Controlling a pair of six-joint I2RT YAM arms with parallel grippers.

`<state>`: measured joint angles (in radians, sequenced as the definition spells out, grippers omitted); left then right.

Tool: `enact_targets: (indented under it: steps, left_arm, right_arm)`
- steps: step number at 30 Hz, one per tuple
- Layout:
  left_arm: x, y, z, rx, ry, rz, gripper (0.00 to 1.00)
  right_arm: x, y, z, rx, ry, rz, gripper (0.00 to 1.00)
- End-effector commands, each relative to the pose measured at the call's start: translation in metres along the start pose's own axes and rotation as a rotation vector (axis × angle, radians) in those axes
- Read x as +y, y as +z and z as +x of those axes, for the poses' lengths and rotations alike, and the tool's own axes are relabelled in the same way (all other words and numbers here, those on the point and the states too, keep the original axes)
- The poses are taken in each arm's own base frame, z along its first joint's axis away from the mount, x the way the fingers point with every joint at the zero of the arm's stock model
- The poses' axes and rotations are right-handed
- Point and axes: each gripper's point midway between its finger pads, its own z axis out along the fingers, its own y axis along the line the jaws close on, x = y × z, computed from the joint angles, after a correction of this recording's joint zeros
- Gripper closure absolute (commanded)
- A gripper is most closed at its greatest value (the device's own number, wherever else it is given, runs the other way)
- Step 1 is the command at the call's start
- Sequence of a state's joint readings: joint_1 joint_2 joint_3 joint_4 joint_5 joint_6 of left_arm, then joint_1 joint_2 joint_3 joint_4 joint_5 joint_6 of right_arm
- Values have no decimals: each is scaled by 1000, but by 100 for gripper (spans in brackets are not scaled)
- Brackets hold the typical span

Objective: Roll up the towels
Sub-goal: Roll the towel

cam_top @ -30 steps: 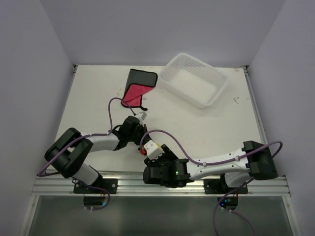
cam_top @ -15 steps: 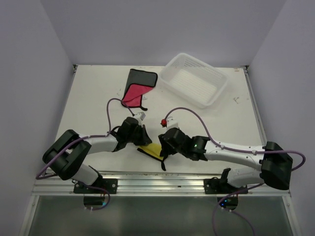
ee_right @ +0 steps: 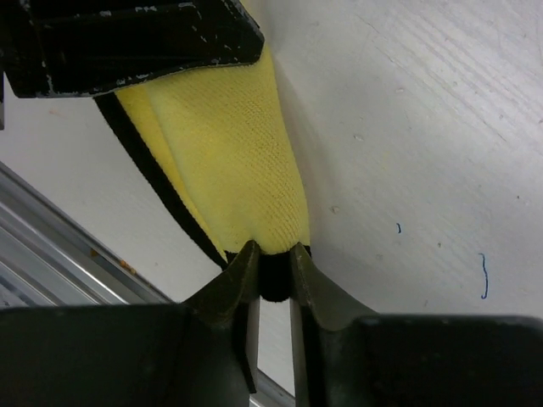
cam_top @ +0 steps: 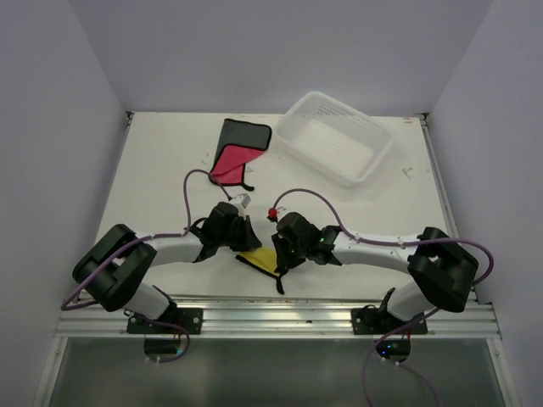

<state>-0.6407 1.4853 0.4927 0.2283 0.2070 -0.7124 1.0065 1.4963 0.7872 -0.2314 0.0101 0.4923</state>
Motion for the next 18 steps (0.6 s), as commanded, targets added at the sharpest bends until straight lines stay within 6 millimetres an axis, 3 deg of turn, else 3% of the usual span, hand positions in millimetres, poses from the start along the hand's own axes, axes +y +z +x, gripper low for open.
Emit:
enact_targets:
  steps: [1, 2, 5, 9, 14, 18]
  left_arm:
    - [49, -6, 29, 92, 32, -189, 100]
    - [49, -6, 27, 87, 34, -194, 100]
    - [46, -7, 19, 73, 38, -204, 100]
    - [39, -7, 1, 37, 53, -216, 100]
    - [19, -7, -31, -8, 53, -203, 95]
    - [-1, -7, -54, -55, 44, -164, 93]
  right_arm:
    - [12, 1, -3, -15, -16, -71, 84]
    - [13, 1, -6, -34, -16, -81, 91]
    - [15, 2, -1, -56, -1, -113, 100]
    - [13, 1, 2, -105, 16, -105, 100]
    - [-6, -11, -14, -268, -35, 139, 100]
    - [-7, -19, -27, -353, -51, 263, 100]
